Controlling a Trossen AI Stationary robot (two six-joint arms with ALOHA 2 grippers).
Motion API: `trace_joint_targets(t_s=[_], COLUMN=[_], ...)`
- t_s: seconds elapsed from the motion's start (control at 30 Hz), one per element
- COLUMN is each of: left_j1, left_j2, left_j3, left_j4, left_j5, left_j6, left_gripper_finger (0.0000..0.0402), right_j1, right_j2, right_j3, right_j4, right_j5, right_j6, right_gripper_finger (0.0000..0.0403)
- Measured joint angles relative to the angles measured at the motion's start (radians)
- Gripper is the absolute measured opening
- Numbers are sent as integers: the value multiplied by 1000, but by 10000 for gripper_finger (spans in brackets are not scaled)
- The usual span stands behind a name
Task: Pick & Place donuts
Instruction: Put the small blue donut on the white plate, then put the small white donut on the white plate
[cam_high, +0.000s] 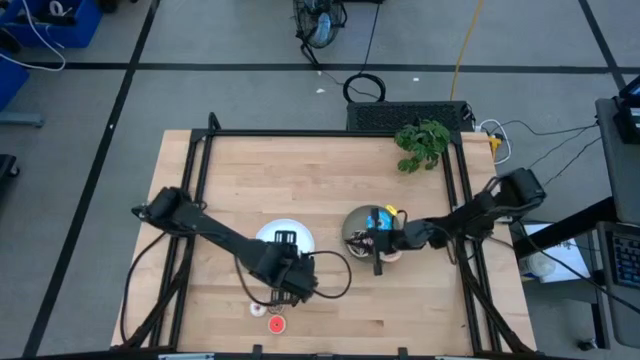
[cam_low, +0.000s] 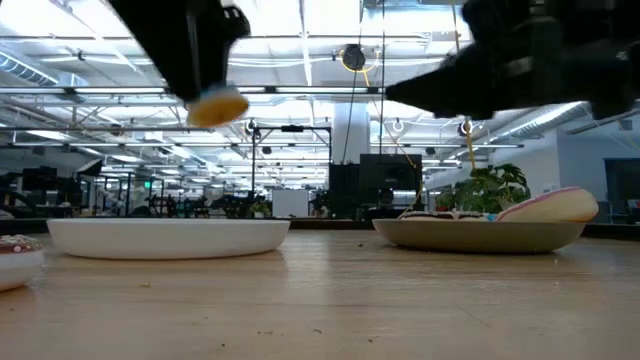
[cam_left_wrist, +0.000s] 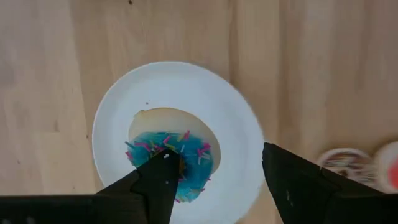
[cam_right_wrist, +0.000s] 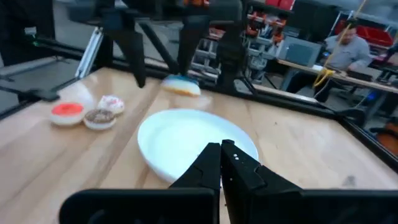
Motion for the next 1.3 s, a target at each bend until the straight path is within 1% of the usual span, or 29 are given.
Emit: trace_joint_targets(t_s=[0.13,0.3,0.43,0.5,0.63,0.73,0.87,1.03,1.13,1.17,1.23,1.3], left_j1=[-12,4,24,37,51,51,71,83,91,92,92,84], left_j2=[-41,-42,-38,-38,-37,-37,-24,-27,-24,-24,-25,-24], left_j3=[1,-10,-51,-91,-176,-204,-235,-254,-265,-265,-265,-256], left_j4=[2,4,53,75,173,243,251,279,284,284,286,283], left_j5=[-23,-30,-34,-25,-13,-8,3,14,10,6,1,2], left_j6=[-45,-50,-31,-35,-26,-3,9,18,29,31,35,35], left_gripper_finger=[229,229,229,230,230,230,230,230,230,230,230,230], right_j1=[-24,-61,-96,-99,-94,-100,-113,-125,-125,-125,-125,-125], right_j2=[80,202,283,314,344,368,418,469,472,467,435,398], right_j3=[100,225,298,330,372,409,459,518,514,511,491,473], right_j4=[-24,-26,-26,-31,-67,-89,-105,-161,-179,-184,-212,-229], right_j5=[-87,-93,-159,-168,-165,-169,-169,-211,-210,-193,-161,-164], right_j6=[-9,-50,-36,-31,-51,-40,-40,-38,-47,-55,-76,-86], right_gripper_finger=[0,0,0,0,0,0,0,0,0,0,0,0])
